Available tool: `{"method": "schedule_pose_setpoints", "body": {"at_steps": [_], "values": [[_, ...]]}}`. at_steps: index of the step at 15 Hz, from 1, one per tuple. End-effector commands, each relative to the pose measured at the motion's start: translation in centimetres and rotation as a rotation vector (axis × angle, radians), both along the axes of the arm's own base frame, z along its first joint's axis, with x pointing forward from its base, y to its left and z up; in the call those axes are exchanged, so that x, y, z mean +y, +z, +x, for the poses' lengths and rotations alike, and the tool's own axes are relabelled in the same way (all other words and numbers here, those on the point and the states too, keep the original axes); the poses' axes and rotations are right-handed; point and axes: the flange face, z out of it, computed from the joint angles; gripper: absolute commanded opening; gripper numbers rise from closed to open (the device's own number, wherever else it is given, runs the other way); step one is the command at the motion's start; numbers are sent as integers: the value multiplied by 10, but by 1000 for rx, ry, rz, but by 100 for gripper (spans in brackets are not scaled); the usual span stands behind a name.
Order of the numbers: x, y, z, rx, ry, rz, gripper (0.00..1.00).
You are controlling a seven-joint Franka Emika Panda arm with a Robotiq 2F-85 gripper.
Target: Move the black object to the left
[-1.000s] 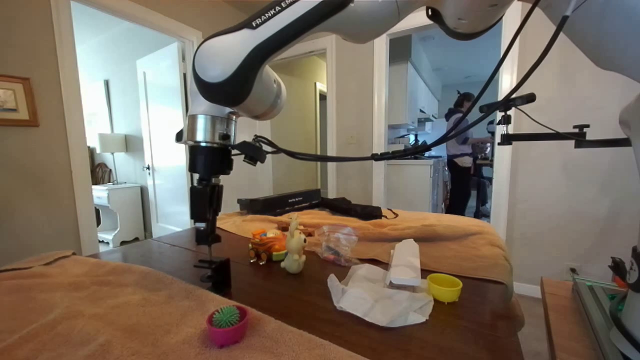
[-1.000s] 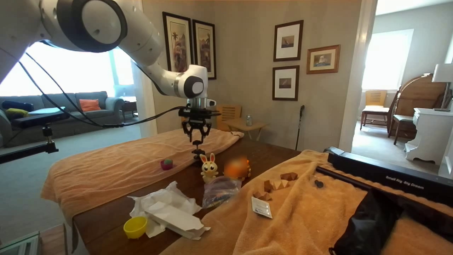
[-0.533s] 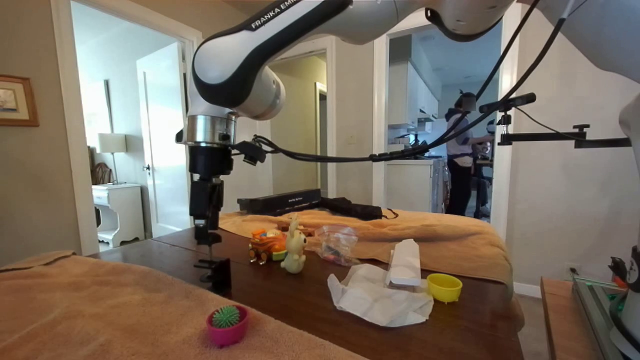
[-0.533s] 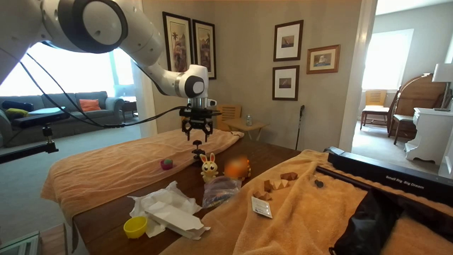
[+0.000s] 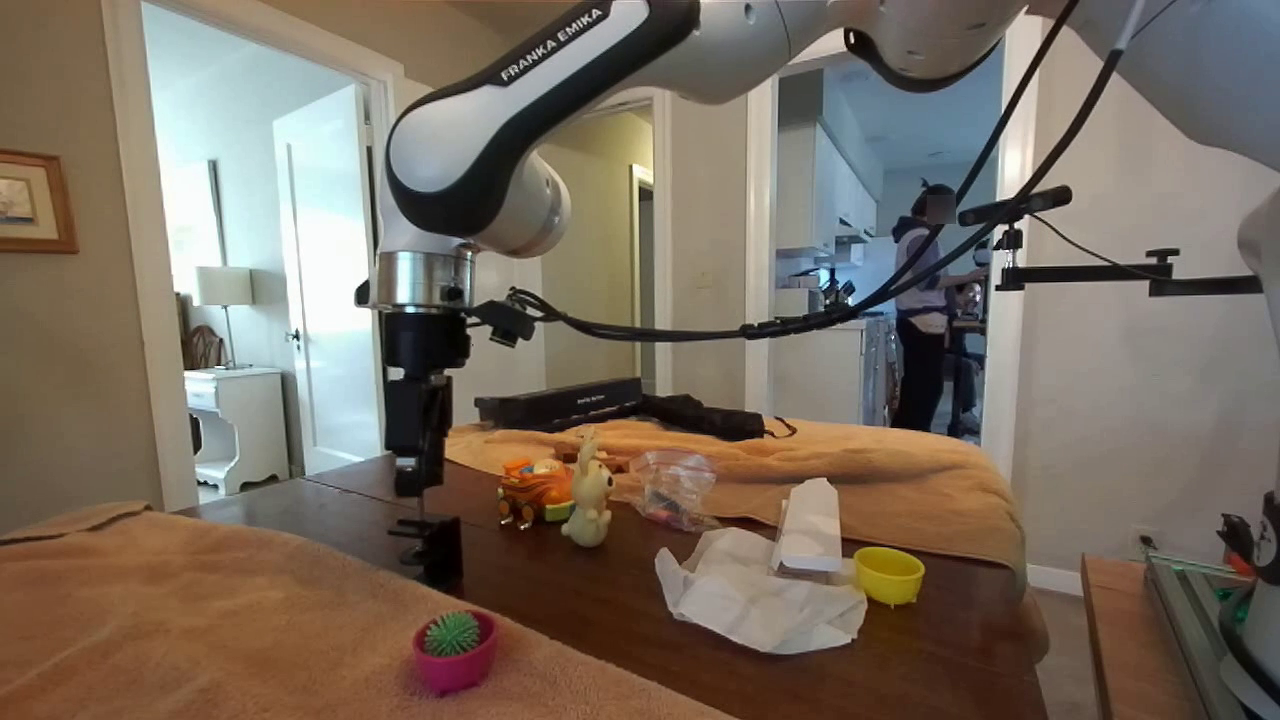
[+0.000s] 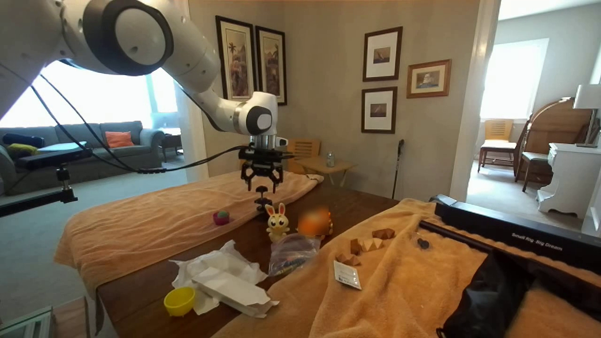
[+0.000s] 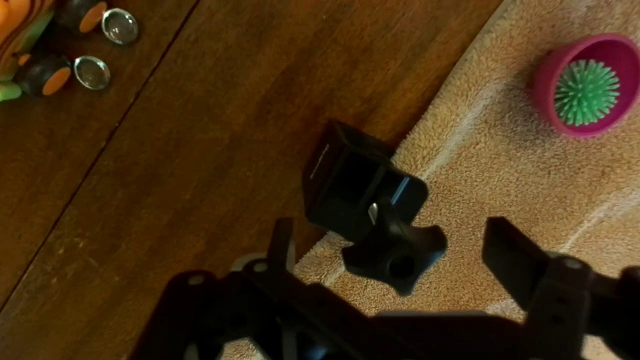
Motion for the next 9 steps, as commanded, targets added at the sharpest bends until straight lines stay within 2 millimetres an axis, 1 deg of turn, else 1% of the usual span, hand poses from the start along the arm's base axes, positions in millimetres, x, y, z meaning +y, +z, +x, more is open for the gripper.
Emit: {"method": "schedule_pose_setpoints", "body": {"at_steps": [1,2,6,9], "values": [[4,-4,2,-5,-2,-22,68],[4,-5,2,-5,-3,-24,59],[4,-2,1,-16,-18,-26,30],[5,0,0,-35,-51,-31,13]]}}
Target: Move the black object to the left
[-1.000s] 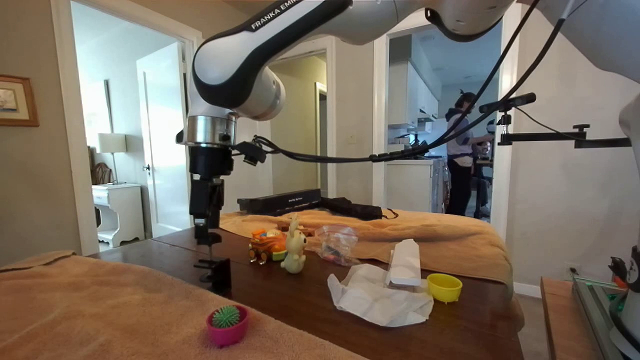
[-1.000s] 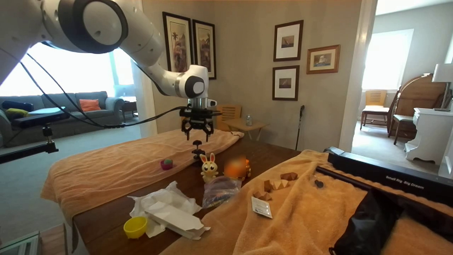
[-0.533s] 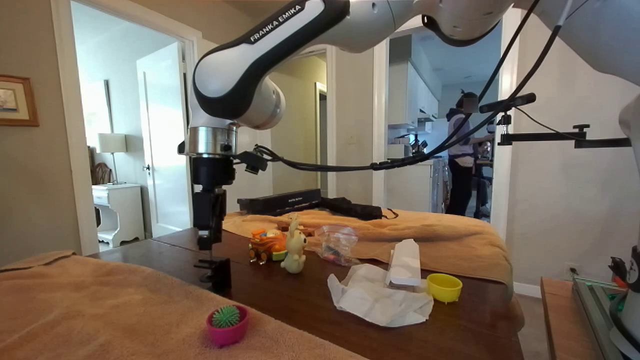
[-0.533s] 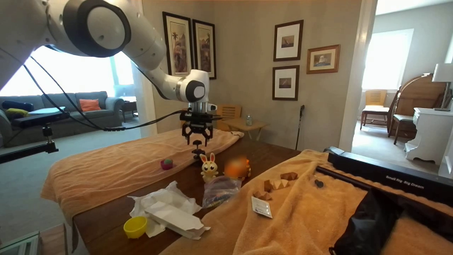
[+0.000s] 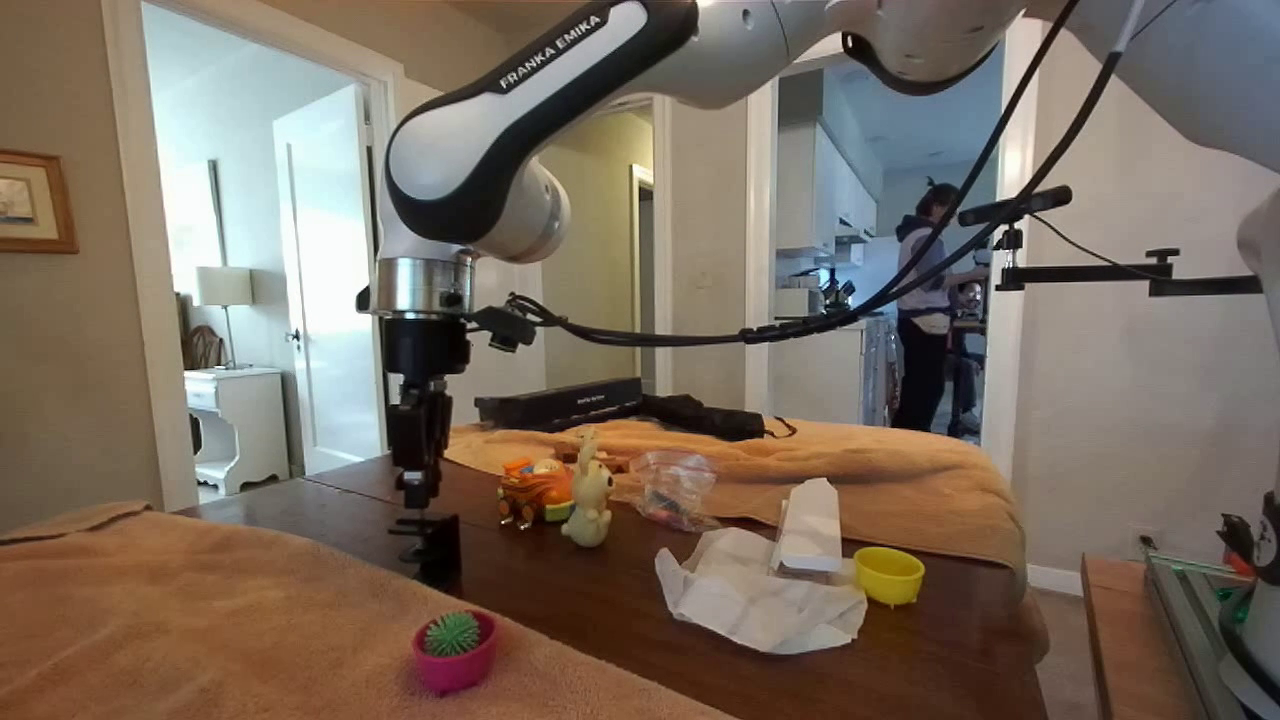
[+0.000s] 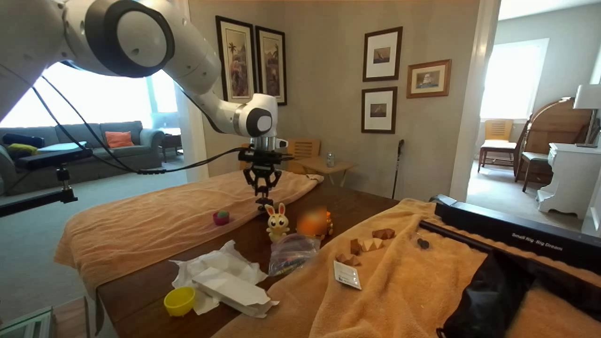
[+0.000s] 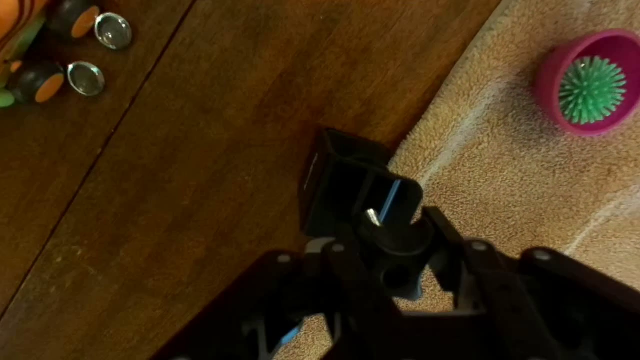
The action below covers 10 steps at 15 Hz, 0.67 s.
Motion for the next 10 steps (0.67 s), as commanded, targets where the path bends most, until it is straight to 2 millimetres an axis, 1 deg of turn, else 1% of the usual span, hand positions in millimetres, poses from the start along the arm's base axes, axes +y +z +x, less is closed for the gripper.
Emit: {"method": "schedule_pose_setpoints", "body": {"at_steps": [1,7,10], "values": [[6,6,-2,-47,-52,-33,13],[19,2,-9,-124,-251,-34,13],[24,1,-14,-114,-355,-42,13]]}}
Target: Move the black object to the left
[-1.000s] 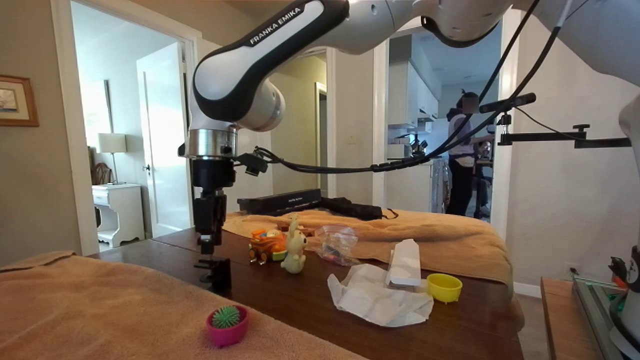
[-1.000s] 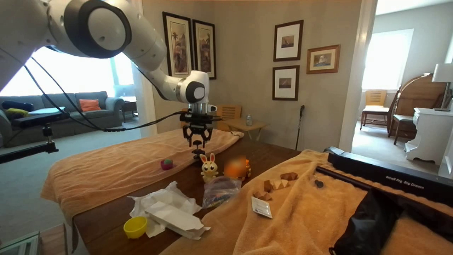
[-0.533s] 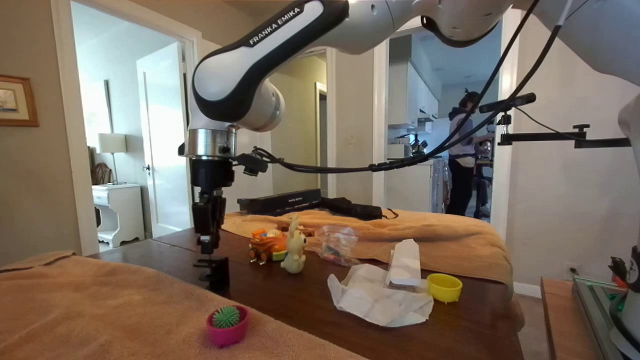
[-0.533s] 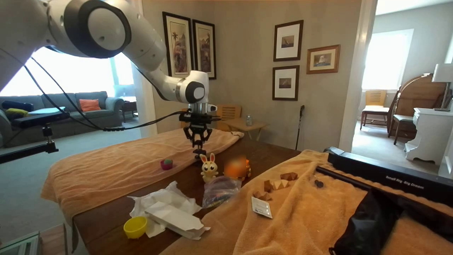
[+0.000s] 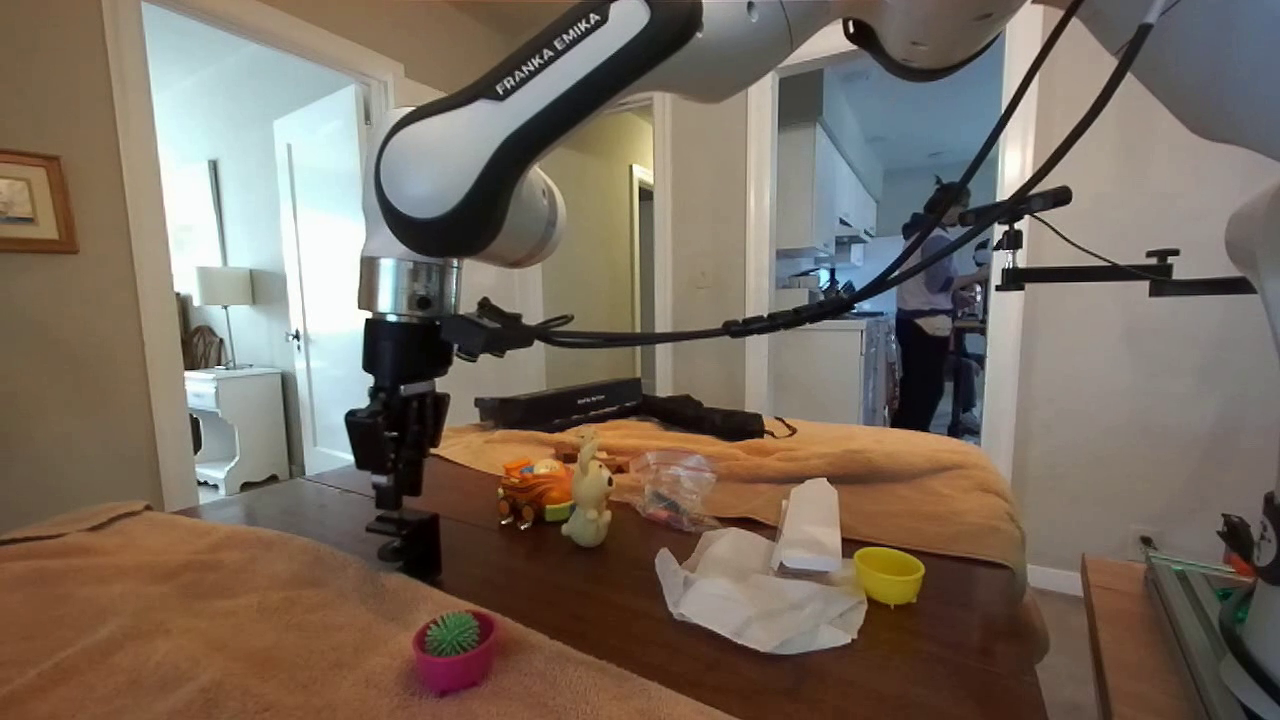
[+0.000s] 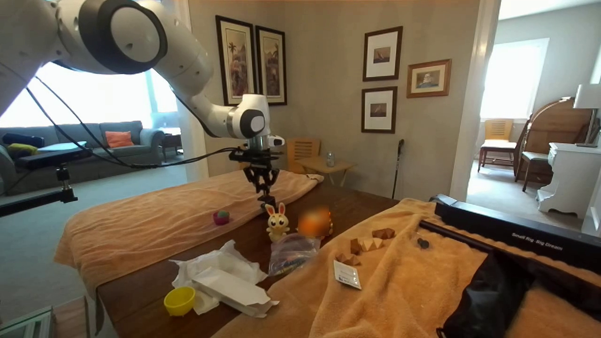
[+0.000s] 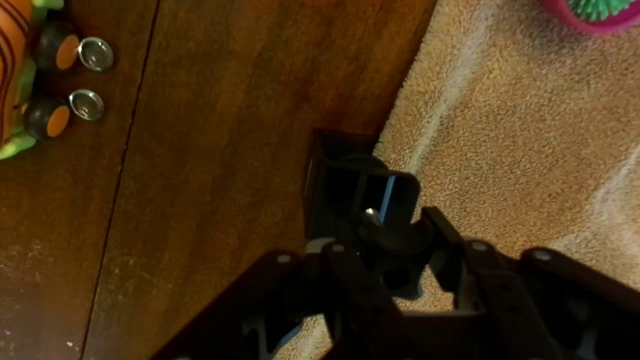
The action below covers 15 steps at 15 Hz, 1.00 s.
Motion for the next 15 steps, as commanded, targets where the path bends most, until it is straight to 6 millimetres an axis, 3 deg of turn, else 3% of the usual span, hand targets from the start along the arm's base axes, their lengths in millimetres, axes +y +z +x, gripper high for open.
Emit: {"method": "schedule_pose_setpoints", "body": {"at_steps": [1,12,13,14,15], "values": [[5,-1,-11,-10,-121,-25,13],[4,6,-16,27,-421,50,13],[3,6,-16,26,-439,47,30],[3,7,-16,27,-433,47,63],[2,10,-17,34,-419,46,64]]}}
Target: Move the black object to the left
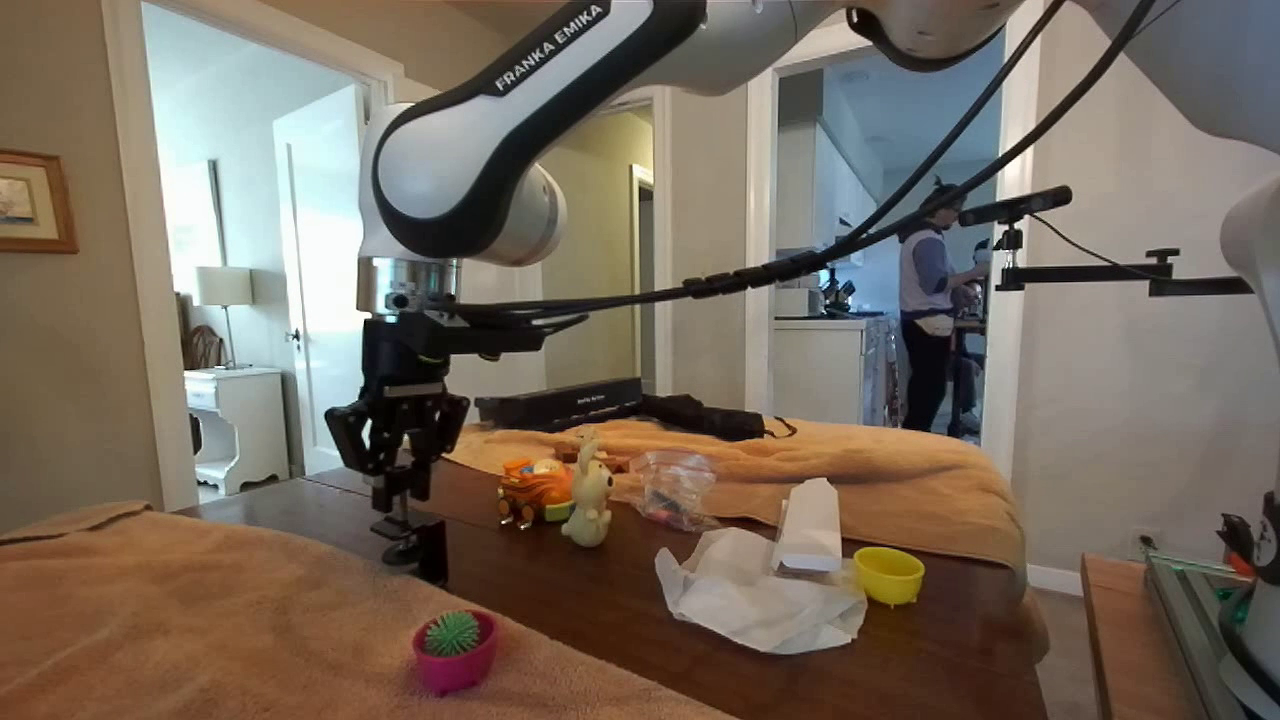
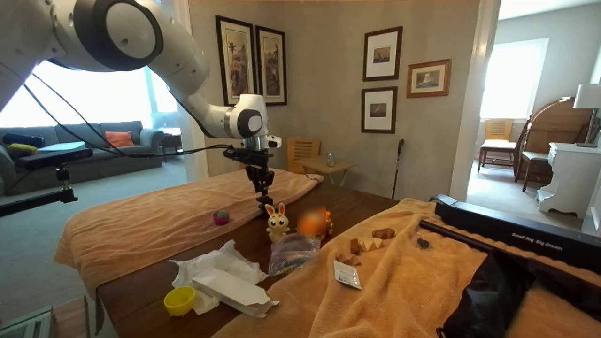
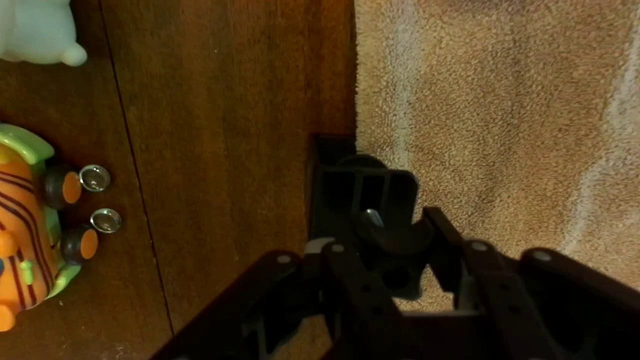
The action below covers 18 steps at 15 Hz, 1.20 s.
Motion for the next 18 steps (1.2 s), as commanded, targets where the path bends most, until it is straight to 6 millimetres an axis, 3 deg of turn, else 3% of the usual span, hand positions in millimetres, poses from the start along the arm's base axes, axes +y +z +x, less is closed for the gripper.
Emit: {"method": "schedule_pose_setpoints", "body": {"at_steps": [1,5,10,18], "values": [[-1,13,-11,3,3,14,70],[-5,29,-15,14,187,-23,98],[-22,29,-19,117,444,-56,100],[-44,27,4,82,696,-44,100]]}}
